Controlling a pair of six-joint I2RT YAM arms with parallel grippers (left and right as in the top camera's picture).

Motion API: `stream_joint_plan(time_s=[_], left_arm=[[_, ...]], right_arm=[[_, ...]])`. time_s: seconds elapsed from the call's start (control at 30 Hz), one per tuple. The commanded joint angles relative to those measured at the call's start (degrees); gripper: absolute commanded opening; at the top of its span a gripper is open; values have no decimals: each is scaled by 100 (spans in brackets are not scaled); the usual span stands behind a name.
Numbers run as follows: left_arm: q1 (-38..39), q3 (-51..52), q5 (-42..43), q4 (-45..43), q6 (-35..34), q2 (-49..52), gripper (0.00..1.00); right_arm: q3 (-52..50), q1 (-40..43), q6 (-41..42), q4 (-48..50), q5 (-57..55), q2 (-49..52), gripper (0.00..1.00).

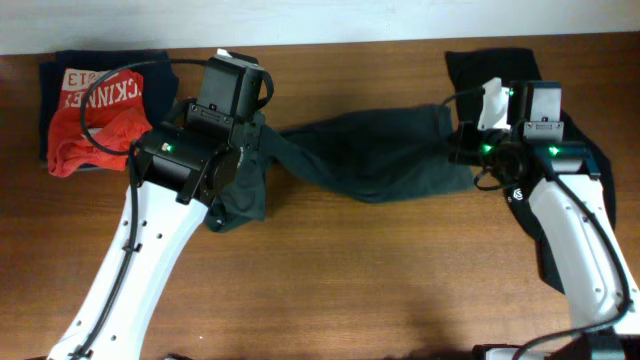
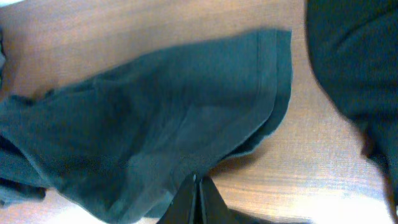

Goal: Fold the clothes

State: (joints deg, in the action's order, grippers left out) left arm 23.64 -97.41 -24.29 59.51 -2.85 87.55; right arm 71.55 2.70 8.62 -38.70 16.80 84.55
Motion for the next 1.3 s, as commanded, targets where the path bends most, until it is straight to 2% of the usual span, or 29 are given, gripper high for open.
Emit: stream_joint_plan(time_s=[0.0,0.13,0.27,0.47,0.5,0.53,0.57,0.6,0.63,0.73,0.93,1.03,1.17,1.27], left_arm=[[-17,-79,-212,-13,-13,-2,0],[-17,-79,-214,-17,-13,0,0],[-17,-79,-212,-52,-13,0,0],[-17,-79,-212,-94,-15,0,0],[-17,-79,-212,-98,-13,0,0],[-17,-79,-212,-96,-13,0,0],[-17,-79,-212,-94,-15,0,0],[-17,-79,-212,-94,-13,0,0],[-17,-79,-212,-92,-13,0,0],[-17,-79,-212,-96,-13,0,0],[-17,-79,-210,-94,-15,0,0],[-17,-79,-210,-96,-15,4,0],[-17,-79,-208,-94,-15,52,0],[-17,-79,-210,-76,-15,63,0]], right_arm=[[-9,33,129,675,-96,693,4],[-9,33,284,1773,-87,1843,4],[-7,33,306,2669,-70,2559,4],[26,33,299,3307,-94,2651,5],[76,33,299,3329,-94,2651,13],[164,35,299,3130,-76,2636,61],[267,39,299,2861,-76,2629,81],[422,42,299,2452,-79,2627,97],[564,46,299,2085,-79,2627,99],[894,122,251,1106,-107,2618,99],[820,291,210,348,-658,2656,100],[638,295,31,387,-656,2658,92],[125,289,20,1110,-645,2684,91],[-205,289,20,1499,-452,2747,79]])
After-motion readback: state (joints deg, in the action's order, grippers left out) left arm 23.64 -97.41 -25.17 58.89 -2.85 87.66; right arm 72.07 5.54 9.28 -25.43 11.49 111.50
